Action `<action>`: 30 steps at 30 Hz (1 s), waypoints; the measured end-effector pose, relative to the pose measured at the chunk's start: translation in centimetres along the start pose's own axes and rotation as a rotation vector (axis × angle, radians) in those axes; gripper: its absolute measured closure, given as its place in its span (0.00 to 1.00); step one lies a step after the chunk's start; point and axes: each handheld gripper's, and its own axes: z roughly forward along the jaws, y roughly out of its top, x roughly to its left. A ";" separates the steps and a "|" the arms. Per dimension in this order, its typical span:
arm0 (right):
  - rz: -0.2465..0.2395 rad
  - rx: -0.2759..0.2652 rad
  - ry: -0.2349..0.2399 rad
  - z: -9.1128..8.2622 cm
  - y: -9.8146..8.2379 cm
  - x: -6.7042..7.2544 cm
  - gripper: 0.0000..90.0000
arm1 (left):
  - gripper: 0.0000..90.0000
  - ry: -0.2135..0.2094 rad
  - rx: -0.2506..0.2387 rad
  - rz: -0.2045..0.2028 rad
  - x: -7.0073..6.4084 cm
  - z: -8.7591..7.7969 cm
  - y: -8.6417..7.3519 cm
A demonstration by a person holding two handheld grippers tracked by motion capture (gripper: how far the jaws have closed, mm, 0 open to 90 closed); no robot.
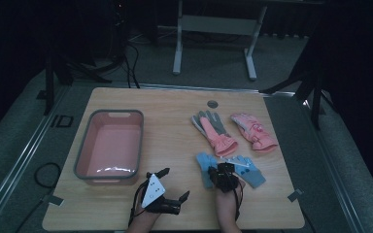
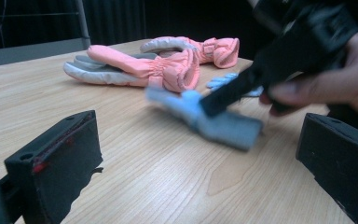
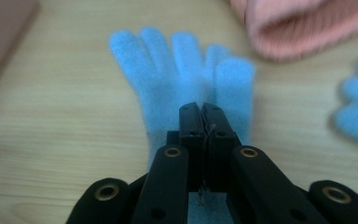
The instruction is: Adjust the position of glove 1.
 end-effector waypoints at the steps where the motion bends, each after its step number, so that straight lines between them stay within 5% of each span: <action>1: 0.000 0.000 0.000 0.0 0.0 0.0 0.97 | 0.00 -0.001 0.001 -0.001 0.0 0.0 0.0; 5: -0.005 -0.012 0.005 0.2 -0.1 0.0 0.95 | 0.00 -0.004 0.004 -0.001 0.0 0.1 0.0; 9: -0.029 -0.021 0.042 -0.4 0.3 -0.2 0.83 | 0.00 -0.004 0.003 -0.001 0.0 0.1 0.0; 14: -0.239 -0.102 0.042 -2.5 2.3 -1.0 0.77 | 0.00 -0.007 -0.001 -0.002 0.0 0.1 0.0; 16: -0.317 -0.122 0.125 -3.0 3.2 -1.7 0.80 | 0.00 -0.008 -0.001 -0.003 0.0 0.1 0.0; 18: -0.480 -0.103 0.164 -3.1 3.9 -2.3 0.80 | 0.00 -0.009 0.002 -0.004 0.1 0.1 0.0; 20: -0.572 -0.075 0.245 -2.9 4.0 -2.9 0.79 | 0.00 -0.010 0.005 -0.006 0.1 0.1 0.0; 26: -0.703 -0.008 0.314 -0.5 3.4 -3.3 0.76 | 0.00 -0.009 0.005 -0.005 0.1 0.1 0.0; 30: -0.685 0.037 0.330 1.2 3.2 -3.5 0.75 | 0.00 -0.012 0.005 -0.007 0.1 0.1 0.0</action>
